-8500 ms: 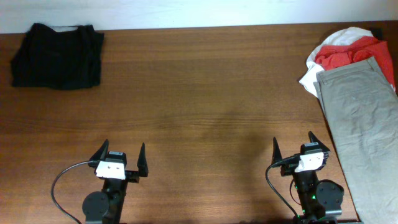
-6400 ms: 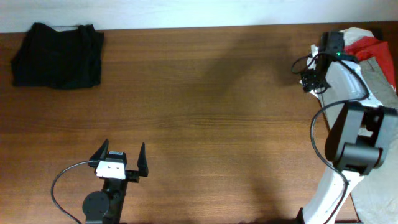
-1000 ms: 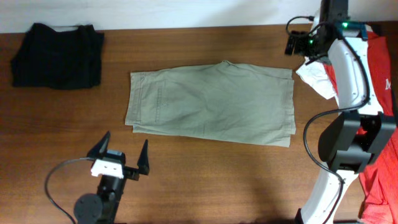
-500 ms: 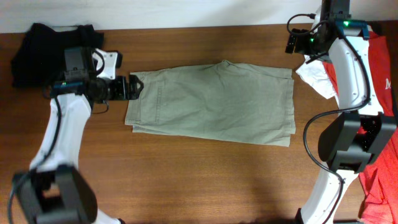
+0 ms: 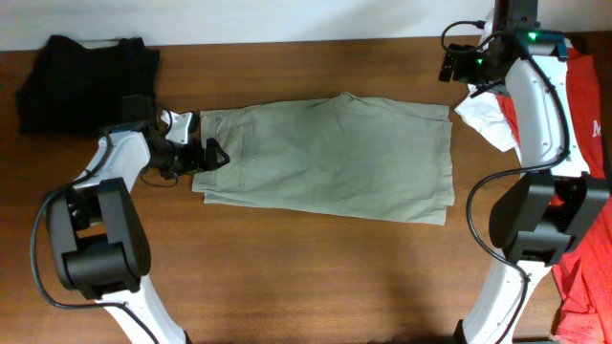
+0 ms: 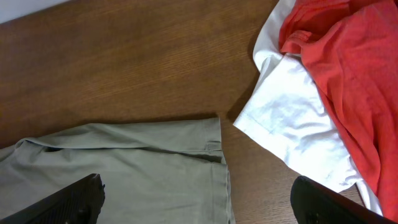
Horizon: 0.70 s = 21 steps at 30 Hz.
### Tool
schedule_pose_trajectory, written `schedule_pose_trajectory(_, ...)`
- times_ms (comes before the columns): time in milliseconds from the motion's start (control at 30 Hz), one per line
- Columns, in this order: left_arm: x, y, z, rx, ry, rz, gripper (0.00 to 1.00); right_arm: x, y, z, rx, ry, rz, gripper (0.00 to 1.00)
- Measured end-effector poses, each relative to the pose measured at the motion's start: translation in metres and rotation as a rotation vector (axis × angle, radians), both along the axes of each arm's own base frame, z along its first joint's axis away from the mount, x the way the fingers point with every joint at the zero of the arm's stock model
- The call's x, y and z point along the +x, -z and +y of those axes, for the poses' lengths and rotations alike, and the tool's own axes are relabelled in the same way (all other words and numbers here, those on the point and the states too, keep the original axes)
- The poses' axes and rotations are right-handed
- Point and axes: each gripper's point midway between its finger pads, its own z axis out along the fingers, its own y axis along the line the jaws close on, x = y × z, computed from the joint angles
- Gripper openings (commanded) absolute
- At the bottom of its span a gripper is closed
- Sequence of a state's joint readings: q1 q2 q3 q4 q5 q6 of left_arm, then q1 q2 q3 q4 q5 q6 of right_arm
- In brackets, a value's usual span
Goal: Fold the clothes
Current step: 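Reach the left gripper to the left end of the trousers, then grasp the left end and fold it rightward over the trousers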
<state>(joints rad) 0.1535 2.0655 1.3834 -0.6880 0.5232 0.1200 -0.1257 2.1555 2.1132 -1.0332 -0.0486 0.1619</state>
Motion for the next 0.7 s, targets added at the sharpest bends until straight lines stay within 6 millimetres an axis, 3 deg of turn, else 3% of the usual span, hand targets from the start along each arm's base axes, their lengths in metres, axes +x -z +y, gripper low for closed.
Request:
schedule_pose_trajectory(67, 0.004, 0.0, -0.011, -0.047, 0.025, -0.008, 0.95, 0.0, 0.0, 0.0, 0.0, 0.0, 0.0, 0.99)
schedule_pose_trajectory(100, 0.006, 0.0, -0.02, -0.071, 0.049, -0.015, 0.58, 0.0, 0.0, 0.0, 0.0, 0.0, 0.0, 0.99)
schedule_pose_trajectory(167, 0.009, 0.001, -0.039, -0.093, 0.1, -0.027, 0.25, 0.0, 0.0, 0.0, 0.0, 0.0, 0.0, 0.99)
schedule_pose_trajectory(200, 0.007, 0.008, -0.047, -0.103, 0.115, -0.013, 0.02, 0.0, 0.0, 0.0, 0.0, 0.0, 0.0, 0.99)
schedule_pose_trajectory(300, 0.001, 0.02, -0.056, -0.122, 0.131, 0.02, 0.0, 0.0, 0.0, 0.0, 0.0, 0.0, 0.0, 0.99)
schedule_pose_trajectory(400, -0.002, 0.02, -0.046, -0.098, 0.081, 0.077, 0.0, 0.0, 0.0, 0.0, 0.0, 0.0, 0.0, 0.99)
schedule_pose_trajectory(500, -0.006, 0.016, 0.006, 0.024, -0.065, 0.217, 0.0, 0.0, 0.0, 0.0, 0.001, 0.0, 0.001, 0.99)
schedule_pose_trajectory(567, -0.007, -0.005, 0.057, 0.152, -0.172, 0.299, 0.0, 0.0, 0.0, 0.0, 0.0, -0.001, 0.0, 0.99)
schedule_pose_trajectory(600, -0.008, -0.024, 0.071, 0.197, -0.207, 0.338, 0.0, 0.0, 0.0, 0.0, 0.0, 0.0, 0.001, 0.99)
schedule_pose_trajectory(700, 0.017, -0.097, 0.086, 0.276, -0.261, 0.249, 0.0, 0.0, 0.0, 0.0, 0.0, 0.0, 0.002, 0.99)
